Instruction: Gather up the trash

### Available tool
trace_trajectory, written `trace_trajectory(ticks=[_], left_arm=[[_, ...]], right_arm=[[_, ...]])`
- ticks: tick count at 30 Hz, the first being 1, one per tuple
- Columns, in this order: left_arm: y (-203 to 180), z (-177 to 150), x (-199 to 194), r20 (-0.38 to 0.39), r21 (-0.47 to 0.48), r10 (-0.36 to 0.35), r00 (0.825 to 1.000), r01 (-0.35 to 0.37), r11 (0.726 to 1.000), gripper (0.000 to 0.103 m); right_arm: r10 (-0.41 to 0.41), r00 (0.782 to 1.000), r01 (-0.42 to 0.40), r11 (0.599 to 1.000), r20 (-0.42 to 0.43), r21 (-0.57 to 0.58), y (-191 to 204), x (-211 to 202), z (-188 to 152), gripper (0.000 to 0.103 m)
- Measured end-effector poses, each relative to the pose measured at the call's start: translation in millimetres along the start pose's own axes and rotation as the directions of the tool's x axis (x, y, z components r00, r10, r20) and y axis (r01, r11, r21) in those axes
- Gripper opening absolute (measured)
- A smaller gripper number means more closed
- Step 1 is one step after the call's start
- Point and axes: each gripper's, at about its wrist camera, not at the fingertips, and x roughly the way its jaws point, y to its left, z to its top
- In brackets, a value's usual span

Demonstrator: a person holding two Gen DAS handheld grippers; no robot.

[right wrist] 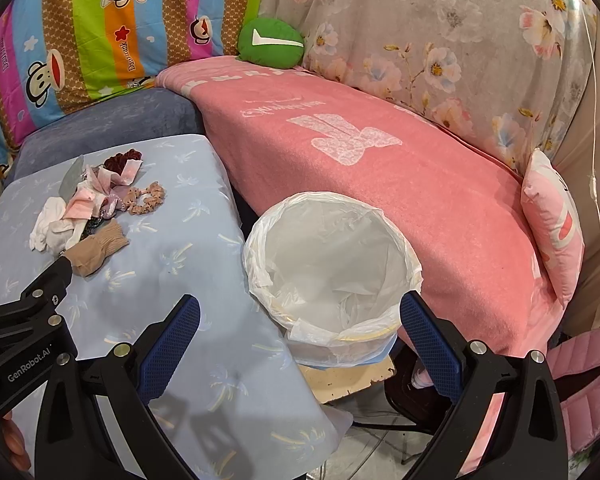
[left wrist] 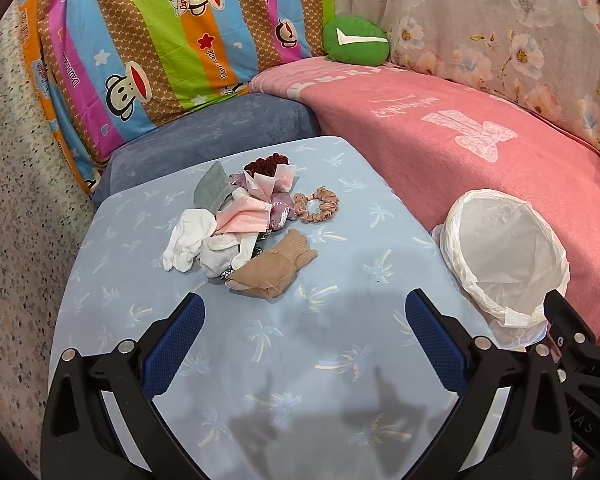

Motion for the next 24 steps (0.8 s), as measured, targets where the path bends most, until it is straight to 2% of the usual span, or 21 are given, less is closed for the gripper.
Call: trace_trajectory(ticks=[24], left_arm=[[-3.2, -1.9, -0.2, 0.001, 0.0, -0.017, 1.0, 0.017, 1.0, 0.096]], right_arm=[[-0.012, 1.0, 0.012, 1.0, 0.002, 0.001, -4.5, -0.3, 2.1, 0.098]])
